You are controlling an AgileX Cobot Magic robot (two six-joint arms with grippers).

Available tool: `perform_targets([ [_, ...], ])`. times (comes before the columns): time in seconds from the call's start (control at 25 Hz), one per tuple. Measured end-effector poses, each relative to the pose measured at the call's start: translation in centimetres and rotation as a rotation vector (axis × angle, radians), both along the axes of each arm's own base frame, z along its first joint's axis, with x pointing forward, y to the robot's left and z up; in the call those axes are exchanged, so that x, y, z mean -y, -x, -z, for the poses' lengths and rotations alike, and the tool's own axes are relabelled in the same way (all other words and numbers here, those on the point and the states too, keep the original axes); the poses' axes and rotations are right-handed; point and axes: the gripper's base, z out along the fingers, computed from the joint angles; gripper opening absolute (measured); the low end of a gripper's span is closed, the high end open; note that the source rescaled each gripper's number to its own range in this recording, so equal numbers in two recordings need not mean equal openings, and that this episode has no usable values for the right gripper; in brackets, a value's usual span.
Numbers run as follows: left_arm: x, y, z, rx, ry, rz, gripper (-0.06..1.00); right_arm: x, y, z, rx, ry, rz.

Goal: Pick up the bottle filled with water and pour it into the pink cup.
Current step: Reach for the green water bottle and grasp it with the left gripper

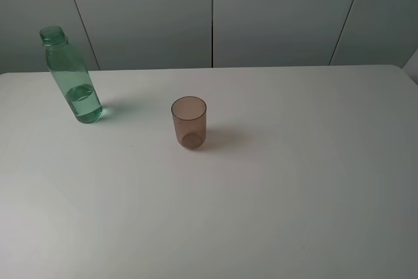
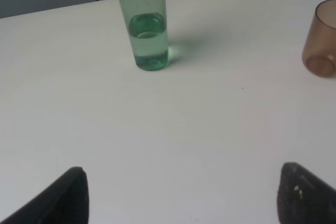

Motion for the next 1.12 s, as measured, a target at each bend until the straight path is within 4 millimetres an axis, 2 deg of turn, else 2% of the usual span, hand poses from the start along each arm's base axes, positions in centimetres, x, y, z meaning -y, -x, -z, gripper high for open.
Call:
perform_targets([
  [0.48,0.0,0.0,0.0,-0.002,0.01,-0.003,0.84,0.0,0.0,0.0,0.0,0.0,0.0],
  [0.6,0.2,0.3,-1.3,0.023,0.038,0.014,0.84,0.0,0.0,0.0,0.0,0.0,0.0],
  [0.68,0.4,-0.4,-2.6,0.008,0.042,0.017,0.84,0.0,0.0,0.0,0.0,0.0,0.0],
  [0.88,1.3,-5.8,-5.3,-0.035,0.068,0.026,0.84,0.0,0.0,0.0,0.0,0.0,0.0],
  [1.12,2.1,-13.1,-5.8,0.049,0.098,0.0,0.84,0.0,0.0,0.0,0.0,0.0,0.0],
])
